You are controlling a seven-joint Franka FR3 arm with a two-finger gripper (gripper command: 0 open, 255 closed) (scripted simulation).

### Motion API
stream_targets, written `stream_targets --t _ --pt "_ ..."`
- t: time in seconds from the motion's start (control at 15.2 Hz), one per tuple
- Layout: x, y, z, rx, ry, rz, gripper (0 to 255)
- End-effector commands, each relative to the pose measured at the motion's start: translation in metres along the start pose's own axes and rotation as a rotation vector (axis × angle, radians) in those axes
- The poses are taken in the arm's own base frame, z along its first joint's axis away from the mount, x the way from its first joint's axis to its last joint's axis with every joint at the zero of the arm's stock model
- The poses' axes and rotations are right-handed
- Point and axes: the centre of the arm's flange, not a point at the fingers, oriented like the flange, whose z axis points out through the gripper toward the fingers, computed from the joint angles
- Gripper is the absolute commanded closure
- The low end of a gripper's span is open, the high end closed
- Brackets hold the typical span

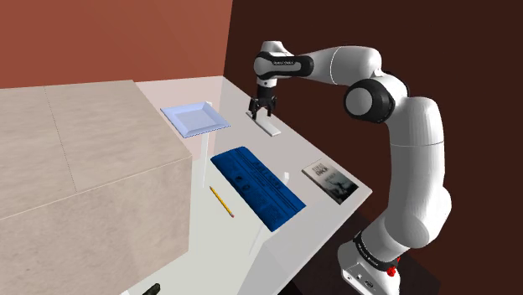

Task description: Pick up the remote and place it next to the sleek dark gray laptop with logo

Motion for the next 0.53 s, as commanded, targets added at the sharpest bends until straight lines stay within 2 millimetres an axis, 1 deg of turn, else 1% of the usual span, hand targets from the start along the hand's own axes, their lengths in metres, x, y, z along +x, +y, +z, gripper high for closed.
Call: stream_targets --t 0.0,0.13,0.46 --pt "-0.0002 0.0002 0.0116 0.0 0.001 0.0 0" --pt "-0.0003 0.0002 0.0199 0.0 0.001 0.0 0" --pt "-0.0002 0.0002 0.0199 0.0 0.001 0.0 0"
